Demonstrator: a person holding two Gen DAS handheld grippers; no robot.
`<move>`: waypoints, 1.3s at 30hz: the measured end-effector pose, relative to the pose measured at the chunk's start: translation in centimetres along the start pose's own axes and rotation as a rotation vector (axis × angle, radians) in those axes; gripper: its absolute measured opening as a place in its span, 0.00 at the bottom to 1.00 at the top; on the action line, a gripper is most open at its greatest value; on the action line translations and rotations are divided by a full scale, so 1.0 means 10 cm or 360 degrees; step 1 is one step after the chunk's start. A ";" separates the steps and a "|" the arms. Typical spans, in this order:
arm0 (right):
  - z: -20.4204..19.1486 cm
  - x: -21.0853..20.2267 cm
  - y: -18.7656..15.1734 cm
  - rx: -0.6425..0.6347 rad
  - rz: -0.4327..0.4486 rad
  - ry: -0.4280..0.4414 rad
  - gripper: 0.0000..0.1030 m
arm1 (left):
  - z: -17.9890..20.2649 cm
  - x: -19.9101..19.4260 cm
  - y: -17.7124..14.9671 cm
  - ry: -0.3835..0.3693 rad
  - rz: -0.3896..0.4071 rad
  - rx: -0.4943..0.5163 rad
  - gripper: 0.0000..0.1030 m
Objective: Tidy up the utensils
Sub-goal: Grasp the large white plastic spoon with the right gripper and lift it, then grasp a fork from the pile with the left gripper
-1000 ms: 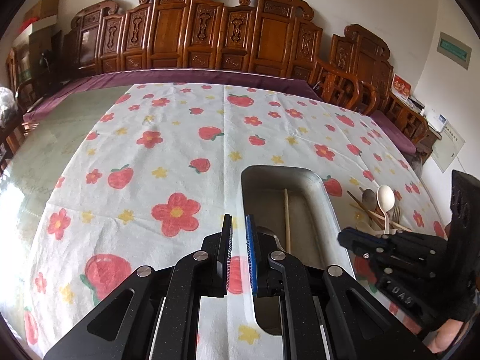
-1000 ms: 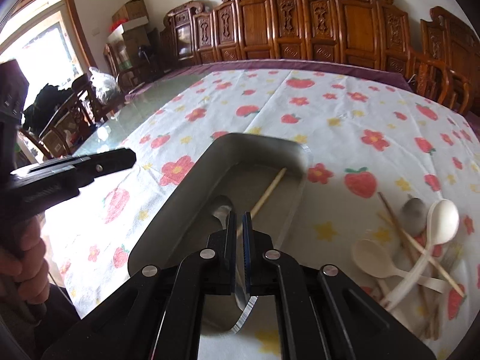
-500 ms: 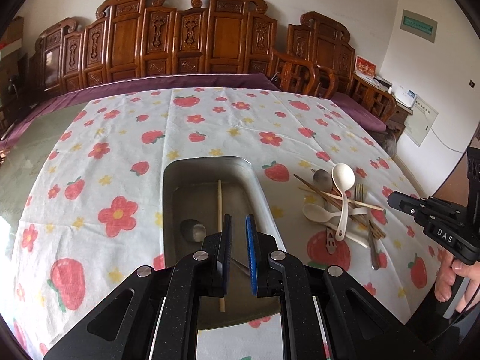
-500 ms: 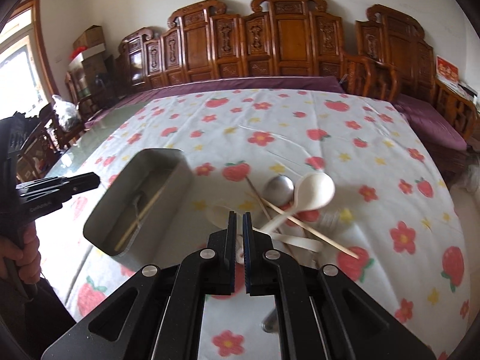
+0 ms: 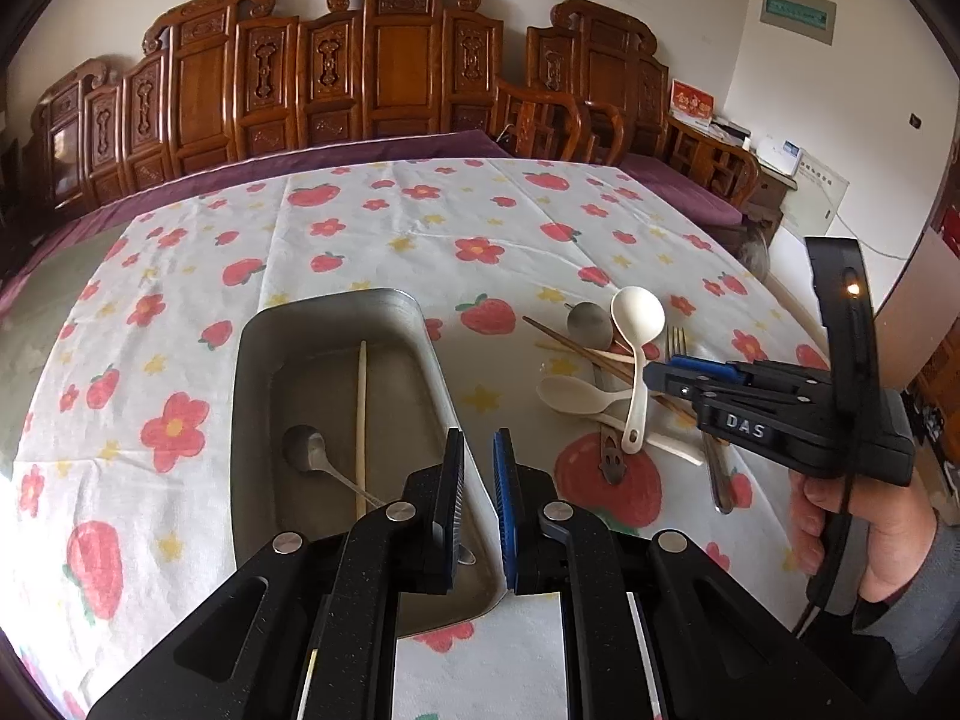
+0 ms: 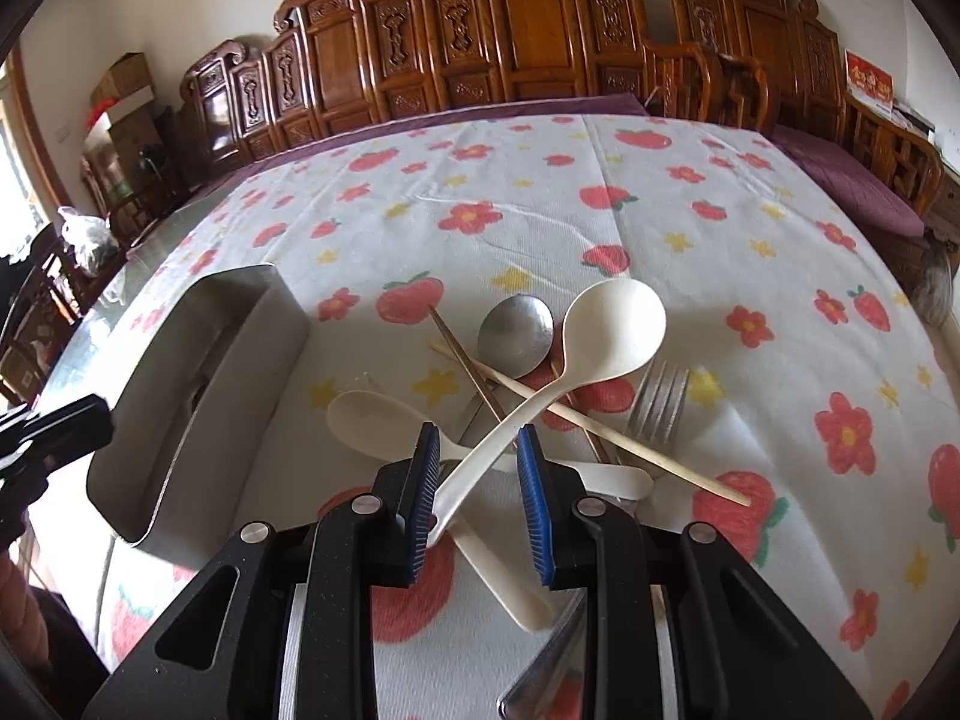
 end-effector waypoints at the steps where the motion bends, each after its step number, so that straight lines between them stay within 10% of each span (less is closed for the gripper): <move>1: 0.00 0.05 0.00 0.0003 -0.0013 -0.0015 0.28 | 0.00 0.00 0.00 0.0000 0.0001 0.0000 0.09; 12: 0.00 0.21 -0.06 0.0050 -0.0075 -0.0138 0.27 | 0.00 -0.03 0.01 -0.0007 0.0014 -0.0005 0.09; 16: 0.04 0.20 -0.08 0.0078 -0.0094 -0.0134 0.07 | 0.00 -0.04 0.01 -0.0005 0.0017 -0.0004 0.09; 21: 0.10 0.11 -0.08 0.0115 -0.0072 -0.0122 0.05 | 0.01 -0.04 0.01 -0.0007 0.0016 -0.0003 0.09; 39: 0.38 -1.17 -0.22 -0.0016 0.0128 -0.0021 0.05 | 0.43 -0.09 -0.11 -0.0056 0.0052 -0.0017 0.17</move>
Point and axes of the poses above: each gripper's, at about its wrist camera, not at the fingertips, and x roughly the way its jaws point, z to its right, y to its top, the point moved 8 cm from there along x, roughly the way its jaws point, and after that the axes turned 5 degrees about -x, right-handed, at the moved point
